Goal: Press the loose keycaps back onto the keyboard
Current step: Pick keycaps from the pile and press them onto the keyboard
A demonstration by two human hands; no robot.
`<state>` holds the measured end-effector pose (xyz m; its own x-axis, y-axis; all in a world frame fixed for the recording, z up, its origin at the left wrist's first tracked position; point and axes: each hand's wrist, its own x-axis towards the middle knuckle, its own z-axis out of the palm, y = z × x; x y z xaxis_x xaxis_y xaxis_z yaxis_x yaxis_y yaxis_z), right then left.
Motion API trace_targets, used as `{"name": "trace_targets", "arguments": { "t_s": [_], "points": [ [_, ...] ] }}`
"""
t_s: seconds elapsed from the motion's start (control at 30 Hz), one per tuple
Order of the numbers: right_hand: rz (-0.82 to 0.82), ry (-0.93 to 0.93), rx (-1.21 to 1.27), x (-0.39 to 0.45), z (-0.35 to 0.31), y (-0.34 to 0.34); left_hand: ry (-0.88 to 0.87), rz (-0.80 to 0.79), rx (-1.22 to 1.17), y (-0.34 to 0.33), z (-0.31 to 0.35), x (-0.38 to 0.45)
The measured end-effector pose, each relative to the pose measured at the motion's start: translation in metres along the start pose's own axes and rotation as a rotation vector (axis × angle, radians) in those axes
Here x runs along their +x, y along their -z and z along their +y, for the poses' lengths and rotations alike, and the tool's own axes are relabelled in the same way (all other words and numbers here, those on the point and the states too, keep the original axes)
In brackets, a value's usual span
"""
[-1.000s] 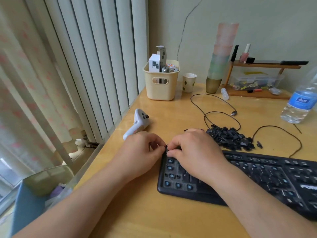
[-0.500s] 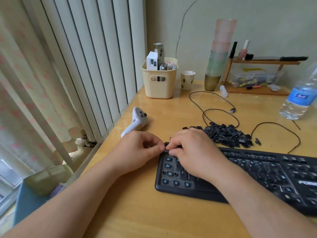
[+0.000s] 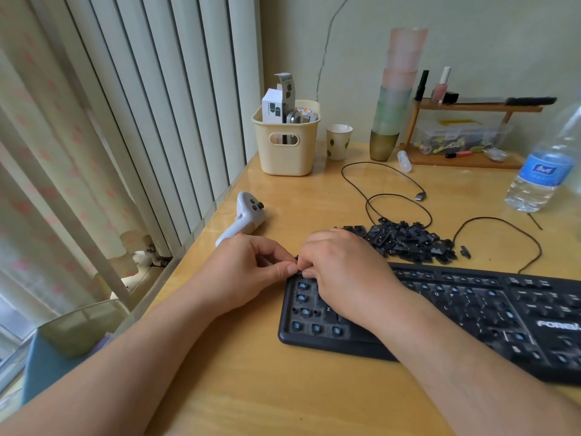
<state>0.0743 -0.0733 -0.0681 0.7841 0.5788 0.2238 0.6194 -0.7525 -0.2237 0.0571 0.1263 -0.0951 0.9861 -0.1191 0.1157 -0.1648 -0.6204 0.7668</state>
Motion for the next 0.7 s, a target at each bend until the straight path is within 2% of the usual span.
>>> {"name": "trace_targets", "arguments": {
  "t_s": [0.33, 0.53, 0.7],
  "points": [
    [0.004, -0.042, 0.047, 0.0039, -0.0010, 0.0009, -0.031, 0.007, 0.028, 0.0003, 0.0010, -0.0016],
    [-0.008, 0.012, -0.016, 0.0014, -0.0073, -0.0006, -0.049, 0.004, 0.057, 0.0015, -0.0001, -0.0023],
    [-0.023, -0.044, 0.049, 0.0012, 0.0013, -0.0016, -0.031, -0.016, 0.061, 0.0022, 0.0019, -0.0023]
  ]
}}
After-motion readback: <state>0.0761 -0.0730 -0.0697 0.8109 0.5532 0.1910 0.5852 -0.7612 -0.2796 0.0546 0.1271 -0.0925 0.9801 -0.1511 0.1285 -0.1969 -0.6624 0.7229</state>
